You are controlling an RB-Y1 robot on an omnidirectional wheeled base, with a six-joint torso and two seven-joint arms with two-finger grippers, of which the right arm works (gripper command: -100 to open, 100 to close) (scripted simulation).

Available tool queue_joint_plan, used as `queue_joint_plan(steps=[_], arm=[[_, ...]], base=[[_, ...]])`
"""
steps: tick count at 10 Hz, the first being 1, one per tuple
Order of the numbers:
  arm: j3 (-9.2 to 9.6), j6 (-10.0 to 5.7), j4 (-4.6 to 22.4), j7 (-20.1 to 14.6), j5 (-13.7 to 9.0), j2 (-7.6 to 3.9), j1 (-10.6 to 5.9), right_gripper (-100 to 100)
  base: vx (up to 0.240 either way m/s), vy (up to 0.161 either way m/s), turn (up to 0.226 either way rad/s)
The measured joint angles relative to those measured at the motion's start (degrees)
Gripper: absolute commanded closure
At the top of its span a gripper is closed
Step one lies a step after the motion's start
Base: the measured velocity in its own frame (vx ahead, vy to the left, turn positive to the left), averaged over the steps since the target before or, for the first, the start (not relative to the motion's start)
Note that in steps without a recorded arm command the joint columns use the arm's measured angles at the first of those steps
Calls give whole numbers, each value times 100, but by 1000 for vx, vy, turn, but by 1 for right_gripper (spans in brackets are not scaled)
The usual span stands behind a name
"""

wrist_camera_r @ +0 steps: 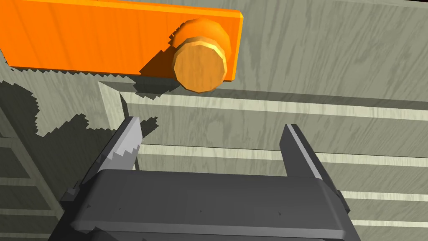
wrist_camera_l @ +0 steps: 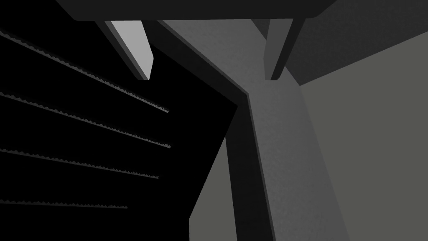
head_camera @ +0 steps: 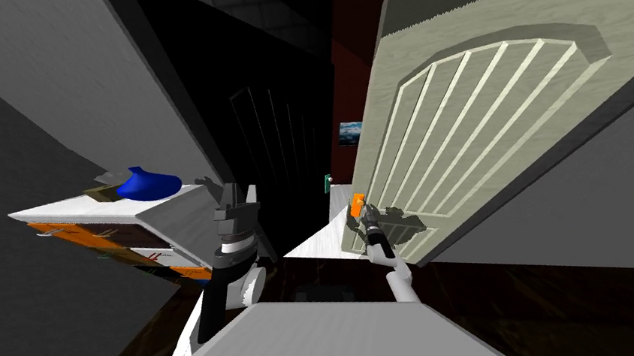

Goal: Push the door open

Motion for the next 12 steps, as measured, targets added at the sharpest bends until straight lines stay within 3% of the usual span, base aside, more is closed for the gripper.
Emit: queue_joint_plan(steps=[5,6,12], arm=[[-64,-94,107,14,-5,58,-51,-100],[-65,-97,108,15,-5,62,-54,100],[-64,-84,118,15,-5,59,-42,100]], base=[[171,-27,16],[-6,2,-6],[-5,3,28]])
